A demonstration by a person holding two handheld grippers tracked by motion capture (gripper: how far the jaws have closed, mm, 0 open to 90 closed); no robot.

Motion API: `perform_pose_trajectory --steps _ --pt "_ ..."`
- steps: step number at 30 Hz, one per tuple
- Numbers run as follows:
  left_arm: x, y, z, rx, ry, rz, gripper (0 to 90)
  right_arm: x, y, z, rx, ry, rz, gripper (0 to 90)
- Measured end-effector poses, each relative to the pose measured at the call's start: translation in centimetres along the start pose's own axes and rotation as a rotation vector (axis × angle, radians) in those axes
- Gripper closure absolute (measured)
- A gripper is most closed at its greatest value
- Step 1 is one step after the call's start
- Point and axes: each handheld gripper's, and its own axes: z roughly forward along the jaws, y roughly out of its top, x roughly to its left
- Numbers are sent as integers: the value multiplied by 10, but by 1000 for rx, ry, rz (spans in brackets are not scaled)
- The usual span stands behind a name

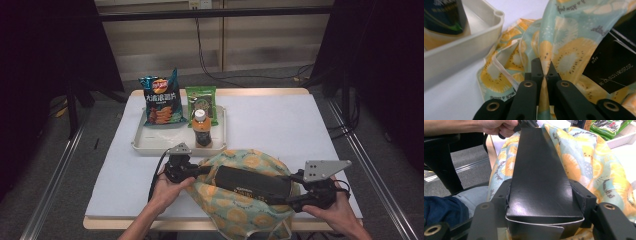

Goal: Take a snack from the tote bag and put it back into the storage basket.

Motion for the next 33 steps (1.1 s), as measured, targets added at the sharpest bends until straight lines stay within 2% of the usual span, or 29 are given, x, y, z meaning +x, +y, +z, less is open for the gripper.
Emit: perform_pose_trajectory --steps 6,11,13,15,17,19,23,25,30,33 --pt "-1 2 0 -34 -17 -17 896 2 1 3 2 21 -4 435" --pt "-4 -1 8 16 -19 10 897 2 2 3 -14 17 -9 435" --pt "-7 -4 11 30 -6 30 899 2 3 1 -28 12 -11 435" --pt "-10 -6 14 63 3 28 899 2 5 -1 -41 3 -7 435" --pt "-11 -9 18 92 -8 34 899 1 5 -2 -49 -6 -6 435" --pt "-9 -11 20 106 -5 38 899 -1 5 -4 -56 -11 -3 435" --pt "-6 -14 19 110 5 37 896 -3 5 -6 -66 -22 5 435" --pt "-5 -16 18 117 24 41 884 -5 6 -7 -73 -21 10 435" --pt "-4 -17 15 116 25 39 869 -6 12 -8 -86 -25 8 435" --pt "-5 -17 13 100 9 45 841 -6 19 -11 -101 -32 0 435"
